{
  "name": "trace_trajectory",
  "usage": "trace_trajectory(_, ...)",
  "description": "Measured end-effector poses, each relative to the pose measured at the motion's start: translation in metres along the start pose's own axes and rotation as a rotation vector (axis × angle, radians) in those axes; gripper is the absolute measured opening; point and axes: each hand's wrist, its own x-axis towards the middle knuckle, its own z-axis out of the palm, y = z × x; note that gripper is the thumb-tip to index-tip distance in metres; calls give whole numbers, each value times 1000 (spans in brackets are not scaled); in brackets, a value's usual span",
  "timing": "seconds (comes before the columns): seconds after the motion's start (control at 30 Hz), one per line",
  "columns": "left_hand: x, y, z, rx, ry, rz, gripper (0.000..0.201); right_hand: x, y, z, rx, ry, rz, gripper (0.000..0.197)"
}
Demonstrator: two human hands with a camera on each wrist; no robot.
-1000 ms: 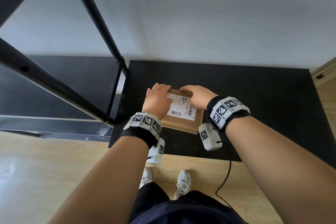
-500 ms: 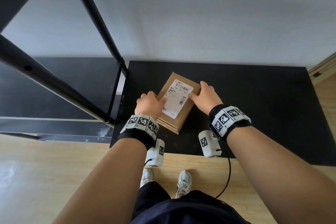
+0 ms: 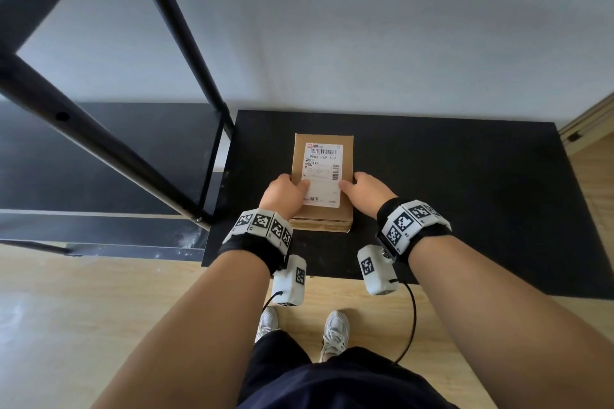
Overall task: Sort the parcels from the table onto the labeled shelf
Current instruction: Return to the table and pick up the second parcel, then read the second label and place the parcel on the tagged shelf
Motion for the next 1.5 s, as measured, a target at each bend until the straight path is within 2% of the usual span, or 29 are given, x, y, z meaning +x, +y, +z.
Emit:
trace_trajectory(0.1, -5, 2, 0, -64, 9, 22, 45, -4, -1, -4, 17, 14, -8, 46)
trace_trajectory(0.23, -15, 16, -10, -173, 69, 93, 48, -12, -9, -22, 47, 69, -62, 43)
trace_trajectory(0.47, -33, 59, -48, -378, 188, 237, 47, -33, -42, -68, 116, 209, -219, 40)
trace_trajectory(0.7, -54, 95, -82, -550, 222, 373, 51, -61, -74, -110, 251, 355, -377, 39)
trace_trajectory(0.93, -72, 126, -109, -595, 272, 514, 48, -86, -96, -141, 371, 446, -491, 47)
trace_trajectory(1.13, -88, 139, -121, -619, 301, 632, 49, -101, -100, -155, 493, 518, -563, 47)
trace_trajectory(1.5, -104, 149, -124, -663, 252, 730, 43, -116, -97, -168, 561, 594, -637, 47)
